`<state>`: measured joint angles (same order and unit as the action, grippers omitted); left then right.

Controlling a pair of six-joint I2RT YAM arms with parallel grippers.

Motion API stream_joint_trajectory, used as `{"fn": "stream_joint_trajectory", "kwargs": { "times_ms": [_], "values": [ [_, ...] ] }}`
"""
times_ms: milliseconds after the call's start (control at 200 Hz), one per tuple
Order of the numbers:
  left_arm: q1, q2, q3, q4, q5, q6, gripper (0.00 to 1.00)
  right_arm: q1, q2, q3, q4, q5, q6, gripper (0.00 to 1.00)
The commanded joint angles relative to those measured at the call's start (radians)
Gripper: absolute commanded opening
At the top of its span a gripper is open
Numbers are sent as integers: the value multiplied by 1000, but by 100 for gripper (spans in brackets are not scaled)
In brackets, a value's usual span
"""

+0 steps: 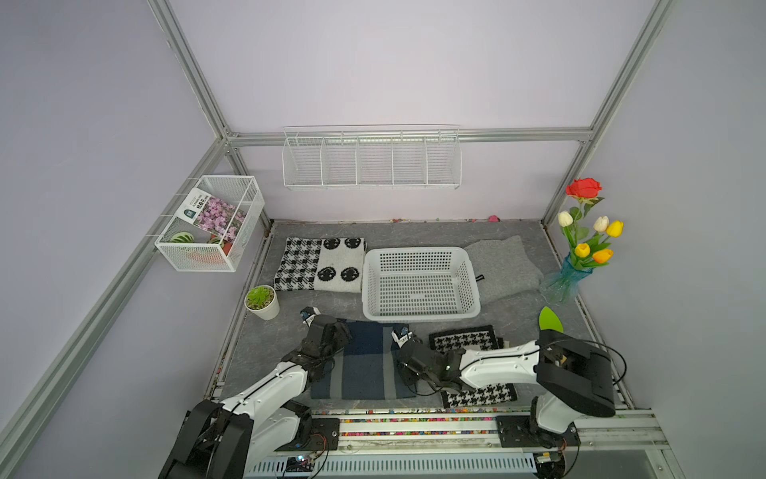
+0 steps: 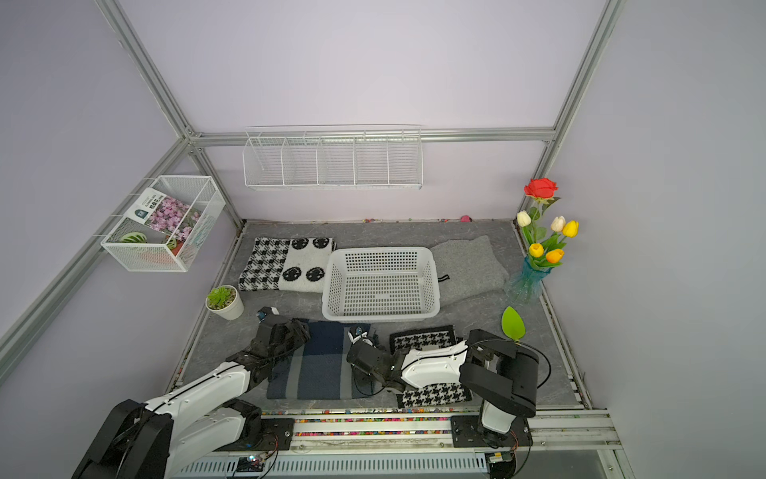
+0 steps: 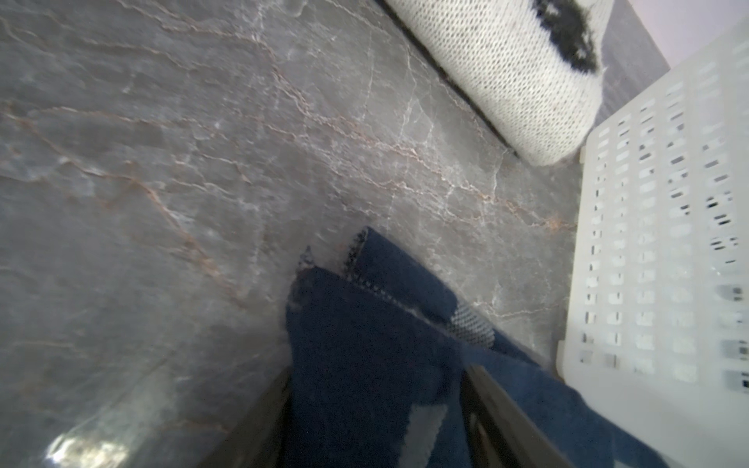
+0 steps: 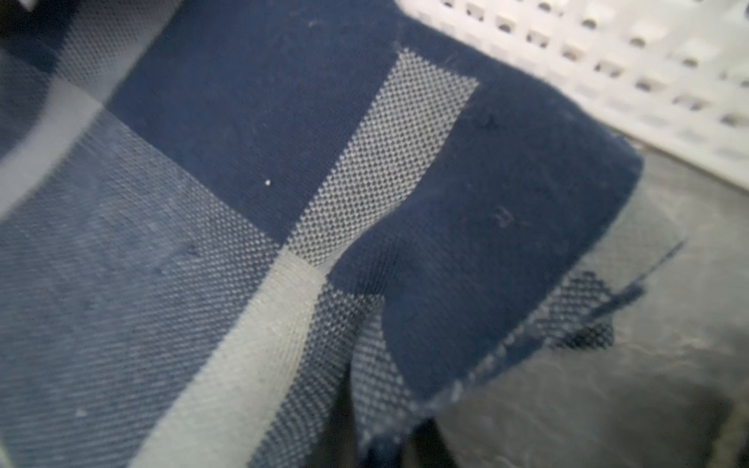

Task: Put the folded scarf in the basket
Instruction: Pick up the scarf at the center of the board.

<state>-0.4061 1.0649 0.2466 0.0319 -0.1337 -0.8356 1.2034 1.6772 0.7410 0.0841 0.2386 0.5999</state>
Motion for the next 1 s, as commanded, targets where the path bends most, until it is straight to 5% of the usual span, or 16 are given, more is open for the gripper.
{"fn": "stream_joint_trajectory", "kwargs": {
  "times_ms": [0,465,645,760,885,995],
  "values": [
    [0,3,-7,-34,-1,-1,72,4,13,-50,-154,-18,-16,1],
    [-23,25,-27,15,61,-17,70,-34,-165,-139,-170,-14,-26,0],
    [-23,233,-39,201,163,-31,65,-32,-148,-130,-139,-51,-31,0],
    [-23,314,-50,264,180,-12,50,-28,-139,-141,-124,-54,-29,0],
    [-23,300,-66,283,184,-2,0,-27,-128,-132,-119,-59,-37,0],
    [-24,261,-63,261,214,26,0,-17,-120,-110,-116,-56,-44,0]
  ]
}}
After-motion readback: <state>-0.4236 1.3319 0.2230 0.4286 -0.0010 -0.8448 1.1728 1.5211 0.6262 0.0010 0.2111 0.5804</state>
